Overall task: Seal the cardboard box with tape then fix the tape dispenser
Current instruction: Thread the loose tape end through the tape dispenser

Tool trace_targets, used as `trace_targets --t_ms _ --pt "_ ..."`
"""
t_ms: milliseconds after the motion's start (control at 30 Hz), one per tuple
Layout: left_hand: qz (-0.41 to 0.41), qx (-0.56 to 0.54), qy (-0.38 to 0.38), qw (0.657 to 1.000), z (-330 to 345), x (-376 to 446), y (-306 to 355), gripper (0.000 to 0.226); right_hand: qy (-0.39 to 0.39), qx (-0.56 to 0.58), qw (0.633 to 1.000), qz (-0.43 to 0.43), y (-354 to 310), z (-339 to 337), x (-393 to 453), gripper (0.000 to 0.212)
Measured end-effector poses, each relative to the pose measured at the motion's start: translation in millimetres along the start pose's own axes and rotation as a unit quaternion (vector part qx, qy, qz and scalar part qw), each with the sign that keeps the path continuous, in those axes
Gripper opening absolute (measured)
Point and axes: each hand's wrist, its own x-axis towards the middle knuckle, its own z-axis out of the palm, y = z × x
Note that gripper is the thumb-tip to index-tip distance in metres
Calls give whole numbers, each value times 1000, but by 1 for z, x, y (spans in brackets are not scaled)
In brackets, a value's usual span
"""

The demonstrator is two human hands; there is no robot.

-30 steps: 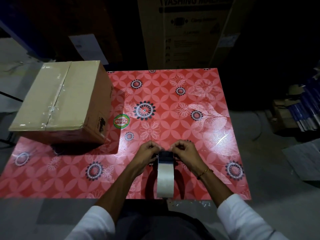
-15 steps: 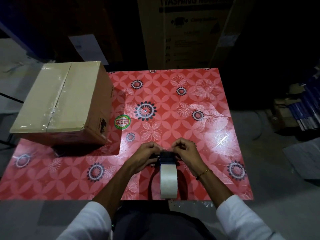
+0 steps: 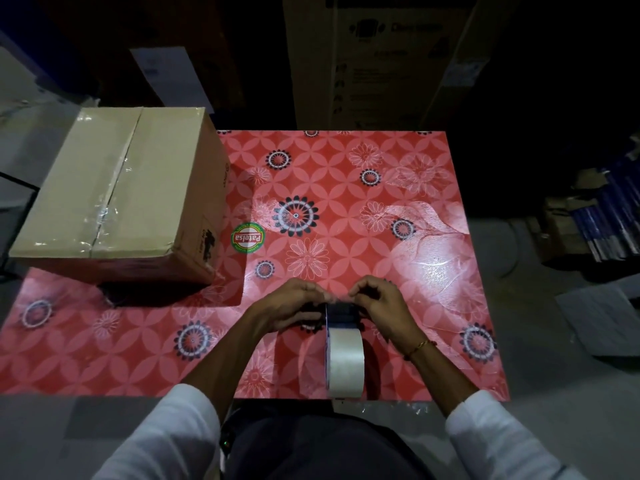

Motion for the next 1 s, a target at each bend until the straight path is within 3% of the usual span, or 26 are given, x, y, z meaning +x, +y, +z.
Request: trace_targets --t_ms 133,267,500,733,1000 --pt "-14 -33 -47 998 -8 -2 3 20 4 24 999 38 -2 1 4 28" --pt "-15 -65 -47 997 -10 -1 0 25 8 18 999 42 -1 2 6 29" --pt "-5 5 -25 1000 -2 6 7 34 14 3 1000 22 -1 2 4 15" --pt "-8 54 -36 998 -3 11 11 29 11 -8 999 35 0 2 7 34" --pt "-13 63 -22 998 -4 12 12 28 2 -9 999 30 -2 2 5 34"
